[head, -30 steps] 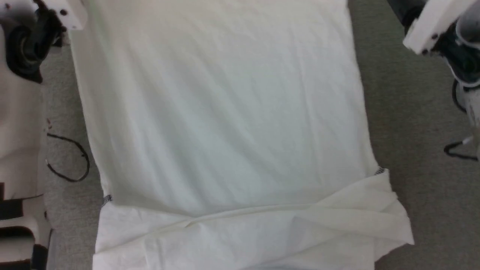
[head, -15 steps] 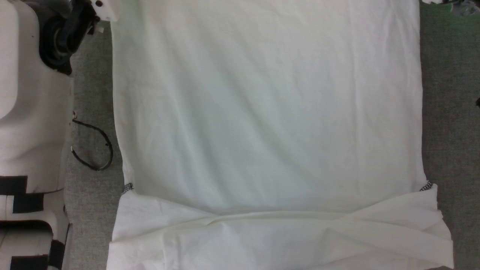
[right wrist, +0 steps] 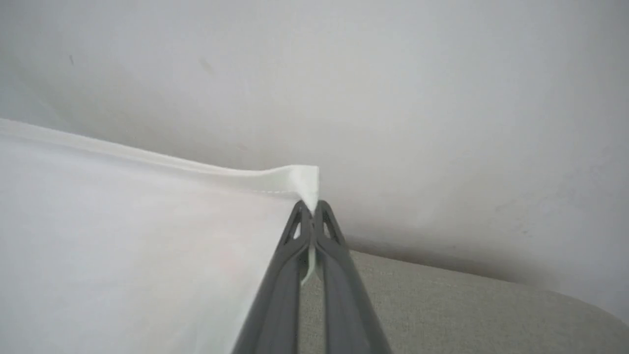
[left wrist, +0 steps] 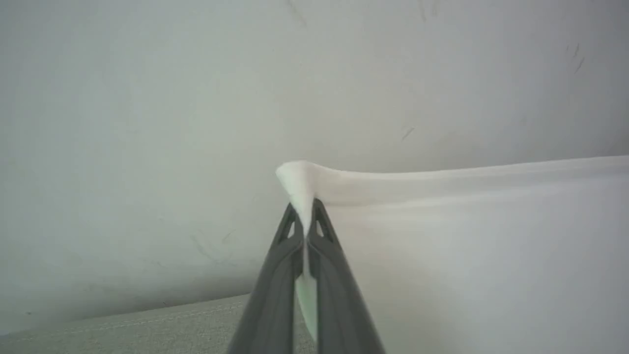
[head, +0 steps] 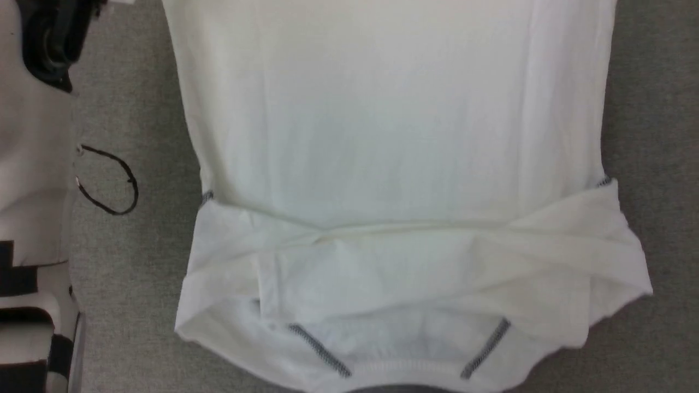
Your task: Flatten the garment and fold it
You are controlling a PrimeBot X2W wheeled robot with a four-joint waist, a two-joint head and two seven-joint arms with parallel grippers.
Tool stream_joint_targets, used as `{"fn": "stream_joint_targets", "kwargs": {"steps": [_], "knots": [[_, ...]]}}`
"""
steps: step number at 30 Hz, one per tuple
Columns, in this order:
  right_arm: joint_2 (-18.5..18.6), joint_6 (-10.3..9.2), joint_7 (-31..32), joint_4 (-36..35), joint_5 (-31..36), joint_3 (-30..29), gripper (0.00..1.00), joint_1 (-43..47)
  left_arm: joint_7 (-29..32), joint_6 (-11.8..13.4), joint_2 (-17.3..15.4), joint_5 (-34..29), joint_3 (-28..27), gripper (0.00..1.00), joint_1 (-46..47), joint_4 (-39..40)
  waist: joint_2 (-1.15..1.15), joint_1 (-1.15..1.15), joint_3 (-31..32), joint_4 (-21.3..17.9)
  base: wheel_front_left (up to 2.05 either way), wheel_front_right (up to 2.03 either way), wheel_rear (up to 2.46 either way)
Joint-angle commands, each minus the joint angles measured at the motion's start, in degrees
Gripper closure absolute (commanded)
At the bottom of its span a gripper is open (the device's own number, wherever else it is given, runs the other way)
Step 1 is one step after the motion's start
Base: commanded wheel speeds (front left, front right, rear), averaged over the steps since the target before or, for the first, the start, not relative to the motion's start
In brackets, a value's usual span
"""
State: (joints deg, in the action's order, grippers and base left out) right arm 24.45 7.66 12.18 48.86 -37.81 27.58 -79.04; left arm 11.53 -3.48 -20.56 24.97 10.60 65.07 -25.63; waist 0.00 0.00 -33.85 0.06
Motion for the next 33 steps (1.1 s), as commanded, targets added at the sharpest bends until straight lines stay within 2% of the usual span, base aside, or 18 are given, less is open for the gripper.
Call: {"fn": "stream_joint_targets", "kwargs": {"steps": [1,5,8,15,19,20,24,29,33], "knots": [[1.3,-0.17,-2.7,0.0,0.3,-0.7,1.00,-0.9,-2.3,-0.3,-1.1,-0.5,-0.6,1.00,1.0,-0.9,0.00,0.00,3.9,-1.4,0.00,0.00,0.00],[2.2,-0.17,-6.0,-2.8,-0.2,1.0,1.00,2.1,-5.7,-0.8,-1.5,0.2,-1.1,1.00,-1.5,-1.3,0.00,0.00,7.6,-2.0,0.00,0.00,0.00],[3.6,-0.17,-8.2,-6.6,-0.9,3.3,1.00,7.8,-8.1,-0.6,-1.6,1.7,-2.5,1.00,-7.7,1.1,0.00,0.00,10.7,-2.4,0.00,0.00,0.00],[7.0,-0.17,-11.2,-16.5,-3.4,5.7,1.00,27.1,-12.5,3.4,-0.1,5.2,-6.2,1.00,-33.9,14.3,0.00,0.00,18.0,-2.8,0.00,0.00,0.00],[8.1,-0.17,-11.9,-21.0,-4.3,4.0,1.00,38.1,-12.7,6.2,1.2,6.4,-7.3,1.00,-48.0,22.5,0.00,0.00,20.6,-3.0,0.00,0.00,0.00],[8.1,-0.17,-11.9,-21.0,-4.3,4.0,1.00,38.1,-12.7,6.2,1.2,6.4,-7.3,1.00,-48.0,22.5,0.00,0.00,20.6,-3.0,0.00,0.00,0.00],[8.5,-0.17,-11.6,-25.0,-4.3,0.6,1.00,48.2,-11.2,8.3,1.9,6.4,-6.6,1.00,-58.6,28.7,0.00,0.00,22.5,-2.8,0.00,0.00,0.00],[7.2,-0.17,-10.1,-30.5,-3.0,-5.0,1.00,59.0,-7.4,10.7,1.9,6.4,-5.5,1.00,-68.3,33.2,0.00,0.00,24.3,-3.2,0.00,0.00,0.00],[4.9,-0.17,-8.0,-34.8,-1.2,-10.9,1.00,67.5,-4.7,11.0,2.4,7.6,-4.1,1.00,-74.0,34.9,0.00,0.00,25.6,-3.3,0.00,0.00,0.00]]}}
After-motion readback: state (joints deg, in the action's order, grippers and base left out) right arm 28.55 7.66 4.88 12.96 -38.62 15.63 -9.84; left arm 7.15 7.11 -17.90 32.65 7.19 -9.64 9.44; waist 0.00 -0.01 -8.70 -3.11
